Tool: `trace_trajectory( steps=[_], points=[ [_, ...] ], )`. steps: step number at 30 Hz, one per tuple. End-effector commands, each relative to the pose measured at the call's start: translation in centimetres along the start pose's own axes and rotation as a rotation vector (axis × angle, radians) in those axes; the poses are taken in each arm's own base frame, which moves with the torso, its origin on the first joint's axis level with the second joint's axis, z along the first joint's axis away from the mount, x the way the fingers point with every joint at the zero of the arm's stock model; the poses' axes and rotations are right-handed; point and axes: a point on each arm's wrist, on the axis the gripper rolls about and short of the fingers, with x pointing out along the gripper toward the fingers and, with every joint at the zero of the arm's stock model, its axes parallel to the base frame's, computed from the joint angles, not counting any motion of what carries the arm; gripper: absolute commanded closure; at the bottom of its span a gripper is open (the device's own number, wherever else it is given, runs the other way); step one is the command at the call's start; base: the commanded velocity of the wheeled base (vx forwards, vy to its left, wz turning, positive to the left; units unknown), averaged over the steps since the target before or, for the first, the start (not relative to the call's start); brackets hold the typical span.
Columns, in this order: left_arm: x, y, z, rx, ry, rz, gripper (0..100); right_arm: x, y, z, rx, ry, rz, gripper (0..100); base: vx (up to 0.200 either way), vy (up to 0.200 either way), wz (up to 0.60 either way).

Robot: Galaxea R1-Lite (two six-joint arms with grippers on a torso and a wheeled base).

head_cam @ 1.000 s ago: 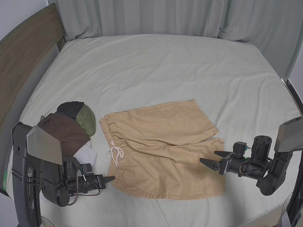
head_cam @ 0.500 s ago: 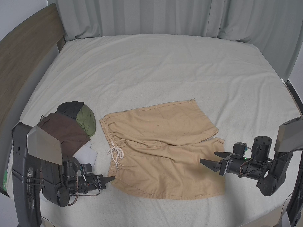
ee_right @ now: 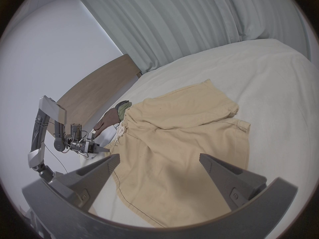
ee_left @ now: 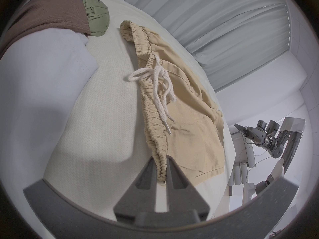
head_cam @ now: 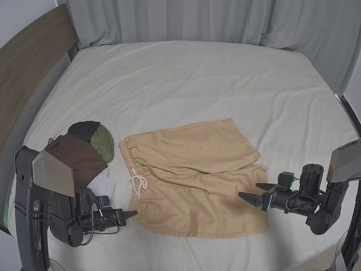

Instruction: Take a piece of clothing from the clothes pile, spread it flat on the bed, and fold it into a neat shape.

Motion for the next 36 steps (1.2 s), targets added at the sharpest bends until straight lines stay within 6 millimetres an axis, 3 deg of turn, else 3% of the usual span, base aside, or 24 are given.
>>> trace_trajectory(
  steps=[1,25,36],
  points=[
    [0.0,0.0,-0.1,-0.001,0.002,0.001,100,0.0,-0.2,-0.4,-0.004,0.016,-0.007,0,0.0,0.0,0.0],
    [0.0,0.0,-0.1,0.001,0.002,0.001,100,-2.0,-4.0,-5.1,0.065,0.203,-0.095,0,0.0,0.0,0.0],
    [0.0,0.0,-0.1,0.001,0.002,0.001,100,-3.1,-4.5,-7.1,0.124,0.293,-0.105,0,0.0,0.0,0.0]
  ],
)
